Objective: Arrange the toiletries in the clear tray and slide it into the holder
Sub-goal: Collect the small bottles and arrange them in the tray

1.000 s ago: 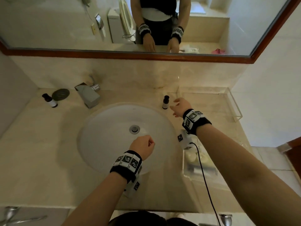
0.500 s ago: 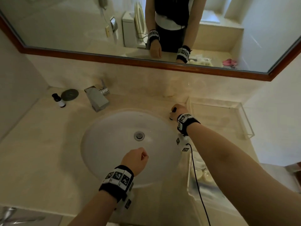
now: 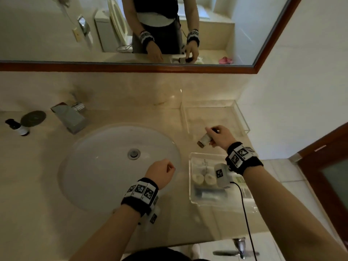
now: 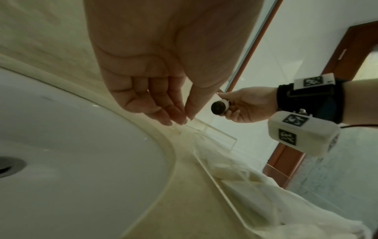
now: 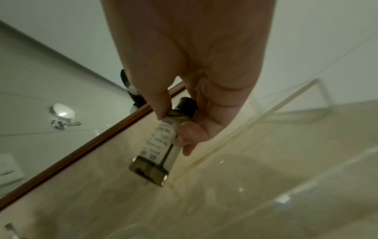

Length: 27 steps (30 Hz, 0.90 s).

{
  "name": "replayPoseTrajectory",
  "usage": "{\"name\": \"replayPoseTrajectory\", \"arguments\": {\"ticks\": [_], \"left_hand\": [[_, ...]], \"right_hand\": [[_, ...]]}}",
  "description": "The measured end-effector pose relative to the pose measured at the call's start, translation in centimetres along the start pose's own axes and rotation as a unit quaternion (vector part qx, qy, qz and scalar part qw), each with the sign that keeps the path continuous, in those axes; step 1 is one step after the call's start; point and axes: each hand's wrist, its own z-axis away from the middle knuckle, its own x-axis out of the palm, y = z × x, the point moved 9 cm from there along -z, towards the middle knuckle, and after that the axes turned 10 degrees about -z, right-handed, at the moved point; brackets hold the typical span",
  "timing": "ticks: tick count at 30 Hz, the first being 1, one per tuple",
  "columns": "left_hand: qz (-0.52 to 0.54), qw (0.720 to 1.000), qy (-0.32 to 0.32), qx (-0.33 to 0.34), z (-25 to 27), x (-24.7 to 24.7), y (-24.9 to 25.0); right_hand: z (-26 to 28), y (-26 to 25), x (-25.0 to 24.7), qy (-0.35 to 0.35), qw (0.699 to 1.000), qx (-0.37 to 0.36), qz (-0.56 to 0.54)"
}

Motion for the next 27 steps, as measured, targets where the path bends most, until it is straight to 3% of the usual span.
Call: {"name": "replayPoseTrajectory", "arguments": {"ticks": [5, 9, 12, 18, 23, 27], "left_hand": [[-0.008, 0.999, 0.012, 0.045, -0.7, 1.7, 4.5], [-0.022, 0.996, 0.006, 0.088, -1.0, 3.3, 7.5], [-0.026, 0.994, -0.001, 0.108, -1.1, 4.3, 9.0], [-0.069, 0.988, -0.03, 0.133, -1.2, 6.2, 10.6], [-0.072, 0.987, -0.065, 0.128, -1.2, 7.6, 10.7], [-0.075, 0.987, -0.073, 0.119, -1.3, 8.0, 10.6]], "right_hand": [[3.8, 5.7, -7.3, 0.031, 0.998, 0.051, -0.009], [6.4, 10.6, -10.3, 0.056, 0.994, 0.094, -0.026], [7.4, 12.9, -10.6, 0.058, 0.99, 0.113, -0.067], [8.1, 14.1, -7.8, -0.013, 0.978, 0.139, -0.156], [7.4, 13.1, -6.9, -0.046, 0.995, 0.089, 0.021], [7.1, 11.9, -6.7, -0.08, 0.982, 0.019, 0.168]]}}
